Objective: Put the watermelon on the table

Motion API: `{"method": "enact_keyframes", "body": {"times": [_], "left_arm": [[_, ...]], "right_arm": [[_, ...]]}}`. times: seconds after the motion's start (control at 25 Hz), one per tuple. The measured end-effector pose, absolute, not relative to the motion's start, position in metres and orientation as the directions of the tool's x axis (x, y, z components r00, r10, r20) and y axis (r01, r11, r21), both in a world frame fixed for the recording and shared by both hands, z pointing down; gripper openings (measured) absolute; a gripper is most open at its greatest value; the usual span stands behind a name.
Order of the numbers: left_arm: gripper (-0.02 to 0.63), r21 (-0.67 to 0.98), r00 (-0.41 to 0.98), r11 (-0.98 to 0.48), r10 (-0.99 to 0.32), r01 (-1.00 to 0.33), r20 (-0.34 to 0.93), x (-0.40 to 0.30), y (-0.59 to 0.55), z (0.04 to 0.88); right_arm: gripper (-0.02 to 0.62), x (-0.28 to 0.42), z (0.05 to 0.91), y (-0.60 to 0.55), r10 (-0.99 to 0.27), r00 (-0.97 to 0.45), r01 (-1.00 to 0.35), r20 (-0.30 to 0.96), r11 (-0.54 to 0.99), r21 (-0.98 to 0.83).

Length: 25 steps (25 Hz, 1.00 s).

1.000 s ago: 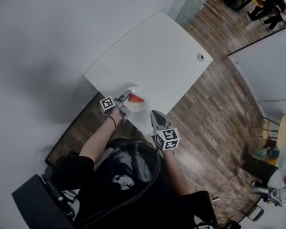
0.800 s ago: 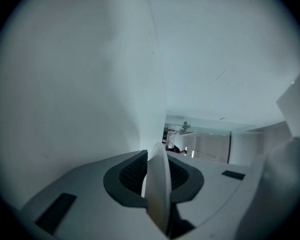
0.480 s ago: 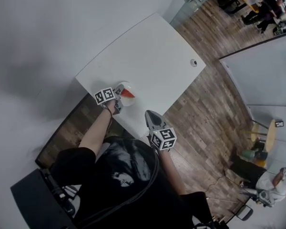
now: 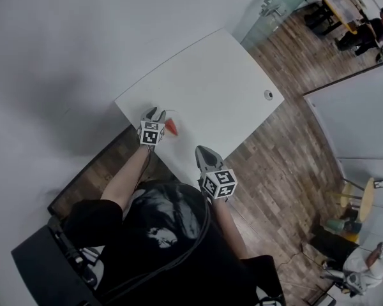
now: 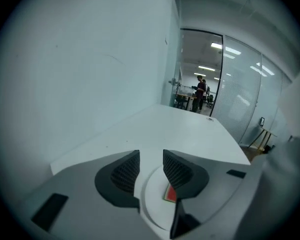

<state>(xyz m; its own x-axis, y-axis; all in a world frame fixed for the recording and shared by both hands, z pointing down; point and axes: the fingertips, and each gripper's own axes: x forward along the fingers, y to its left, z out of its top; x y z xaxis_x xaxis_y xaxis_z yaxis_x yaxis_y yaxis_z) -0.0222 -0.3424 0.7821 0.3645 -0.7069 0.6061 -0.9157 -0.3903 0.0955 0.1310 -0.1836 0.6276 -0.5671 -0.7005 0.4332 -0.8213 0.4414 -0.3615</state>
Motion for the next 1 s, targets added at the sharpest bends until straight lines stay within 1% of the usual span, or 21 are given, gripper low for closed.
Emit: {"method": "enact_keyframes", "body": {"times": [0.12, 0.24, 0.28, 0.32, 0.4, 0.44, 0.56, 0.64, 0.8, 1.0], "left_arm": [[0.14, 0.19, 0.432, -0.396, -0.718, -0.898, 0.546, -0.029, -0.314, 0.747], [0.136, 0.275, 0.5, -0.418, -0.697, -0.866, 0.514, -0.038, -0.265, 0.712], [0.104, 0.288, 0.514, -0.426, -0.688, -0.858, 0.513, -0.041, -0.246, 0.701], [0.051, 0.29, 0.52, -0.433, -0.683, -0.854, 0.512, -0.044, -0.227, 0.691], [0.013, 0.262, 0.516, -0.447, -0.688, -0.855, 0.51, -0.045, -0.194, 0.673], [0.008, 0.232, 0.509, -0.458, -0.693, -0.858, 0.511, -0.044, -0.18, 0.665], [0.008, 0.101, 0.479, -0.505, -0.708, -0.857, 0.519, -0.042, -0.155, 0.65], [0.008, 0.053, 0.465, -0.515, -0.72, -0.856, 0.515, -0.046, -0.152, 0.644], [0.008, 0.09, 0.485, -0.514, -0.718, -0.853, 0.5, -0.046, -0.15, 0.633], [0.008, 0.107, 0.537, -0.575, -0.661, -0.811, 0.524, -0.026, -0.13, 0.642]], "right_arm": [[0.011, 0.132, 0.626, -0.18, -0.714, -0.565, -0.821, 0.414, 0.44, -0.364], [0.012, 0.133, 0.619, -0.178, -0.729, -0.562, -0.821, 0.39, 0.434, -0.371], [0.012, 0.132, 0.616, -0.178, -0.734, -0.561, -0.821, 0.382, 0.435, -0.371], [0.011, 0.132, 0.615, -0.177, -0.74, -0.561, -0.821, 0.372, 0.438, -0.366], [0.012, 0.129, 0.614, -0.175, -0.747, -0.566, -0.819, 0.348, 0.459, -0.345], [0.011, 0.125, 0.612, -0.174, -0.748, -0.573, -0.815, 0.334, 0.476, -0.331], [0.011, 0.105, 0.602, -0.169, -0.738, -0.611, -0.789, 0.285, 0.544, -0.285], [0.011, 0.09, 0.595, -0.165, -0.725, -0.637, -0.77, 0.261, 0.584, -0.257], [0.011, 0.069, 0.591, -0.153, -0.687, -0.681, -0.733, 0.255, 0.634, -0.249], [0.011, 0.066, 0.593, -0.137, -0.673, -0.691, -0.723, 0.265, 0.639, -0.263]]}}
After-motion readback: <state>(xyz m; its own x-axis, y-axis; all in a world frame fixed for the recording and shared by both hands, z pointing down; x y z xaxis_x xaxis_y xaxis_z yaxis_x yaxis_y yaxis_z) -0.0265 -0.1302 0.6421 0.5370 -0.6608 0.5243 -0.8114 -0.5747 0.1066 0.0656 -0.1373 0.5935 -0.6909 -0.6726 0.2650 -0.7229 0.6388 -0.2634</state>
